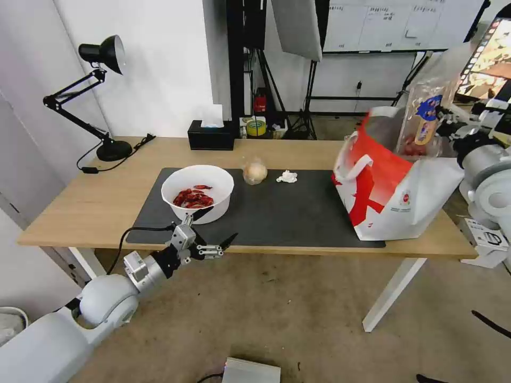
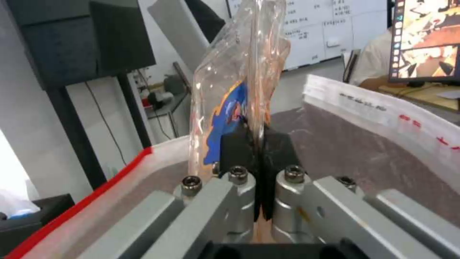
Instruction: Pick up the trash from the table and place it into the takeout bag.
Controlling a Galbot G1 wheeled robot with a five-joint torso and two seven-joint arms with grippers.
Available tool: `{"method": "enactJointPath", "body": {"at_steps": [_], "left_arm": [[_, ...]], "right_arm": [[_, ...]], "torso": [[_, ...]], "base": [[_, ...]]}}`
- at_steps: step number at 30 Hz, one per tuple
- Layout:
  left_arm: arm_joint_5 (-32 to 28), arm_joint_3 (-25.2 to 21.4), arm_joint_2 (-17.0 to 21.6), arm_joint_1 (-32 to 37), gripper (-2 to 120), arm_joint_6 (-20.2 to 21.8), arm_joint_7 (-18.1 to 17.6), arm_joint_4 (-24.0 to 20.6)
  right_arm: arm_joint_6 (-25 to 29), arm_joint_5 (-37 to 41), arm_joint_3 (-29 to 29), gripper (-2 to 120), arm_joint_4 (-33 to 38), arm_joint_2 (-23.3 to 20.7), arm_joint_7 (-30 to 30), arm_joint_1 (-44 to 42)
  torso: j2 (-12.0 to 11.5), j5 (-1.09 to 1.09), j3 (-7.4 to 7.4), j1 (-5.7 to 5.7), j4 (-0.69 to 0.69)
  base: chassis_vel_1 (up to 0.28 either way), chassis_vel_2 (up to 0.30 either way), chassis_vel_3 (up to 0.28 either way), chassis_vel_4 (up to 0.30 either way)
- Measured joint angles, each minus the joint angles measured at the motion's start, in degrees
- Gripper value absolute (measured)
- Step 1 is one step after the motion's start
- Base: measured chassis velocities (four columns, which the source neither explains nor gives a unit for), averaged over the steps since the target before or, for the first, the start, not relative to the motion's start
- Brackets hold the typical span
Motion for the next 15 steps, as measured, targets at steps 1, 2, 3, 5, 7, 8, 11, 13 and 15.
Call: {"method": "enactJointPath", "body": {"at_steps": [1, 2, 3, 5, 7, 8, 11, 13, 15], "left_arm": [[0.0, 0.1, 0.0, 0.0, 100, 0.0, 0.0, 0.0], [0.0, 0.2, -0.1, -0.1, 100, 0.0, 0.0, 0.0], [0.0, 0.2, -0.1, -0.1, 100, 0.0, 0.0, 0.0], [0.0, 0.4, -0.1, -0.1, 100, 0.0, 0.0, 0.0], [0.0, 0.4, -0.1, -0.3, 100, 0.1, -0.1, 0.0], [0.0, 0.5, 0.0, -0.3, 100, 0.1, -0.1, 0.0], [0.0, 0.5, 0.0, -0.3, 100, 0.1, -0.1, 0.0], [0.0, 0.5, 0.0, -0.2, 100, 0.2, -0.2, -0.1], [0.0, 0.5, 0.0, -0.1, 100, 0.2, -0.2, -0.2]], "right_arm": [[0.1, 0.2, 0.0, 0, -0.1, 0.0, 0.0, 0.0], [0.6, 1.3, 0.0, 0, -0.2, 0.0, 0.0, 0.2], [0.6, 1.3, 0.0, 0, -0.2, 0.0, 0.0, 0.2], [1.0, 2.6, -0.2, 0, -0.3, 0.0, 0.0, 0.9], [1.6, 3.9, -0.6, 0, -0.4, 0.0, 0.1, 1.8], [1.9, 5.0, -1.1, 0, -0.4, 0.1, 0.5, 2.7], [2.1, 6.1, -1.9, 0, -0.8, 0.1, 0.8, 4.3], [2.1, 6.3, -2.9, 0, -1.5, 0.3, 0.9, 5.5], [2.2, 6.3, -3.4, 0, -1.8, 0.4, 0.9, 5.9]], "torso": [[0.0, 0.0, 0.0, 0.0, 0.0], [0.0, 0.01, 0.0, 0.0, 0.0], [0.0, 0.01, 0.0, 0.0, 0.0], [0.0, 0.0, 0.0, 0.0, 0.0], [0.0, 0.01, 0.0, 0.0, -0.01], [0.0, 0.0, 0.0, 0.0, 0.0], [0.0, 0.0, 0.0, 0.0, 0.0], [0.0, 0.0, 0.0, 0.0, 0.0], [0.0, 0.0, 0.0, 0.0, 0.0]], "base": [[0.0, 0.0, 0.0, 0.0], [0.0, 0.0, 0.0, 0.0], [0.0, 0.0, 0.0, 0.0], [0.0, 0.0, 0.0, 0.0], [0.0, 0.0, 0.0, 0.0], [0.0, 0.0, 0.0, 0.0], [0.0, 0.0, 0.0, 0.0], [0.0, 0.0, 0.0, 0.0], [0.0, 0.0, 0.0, 0.0]]}}
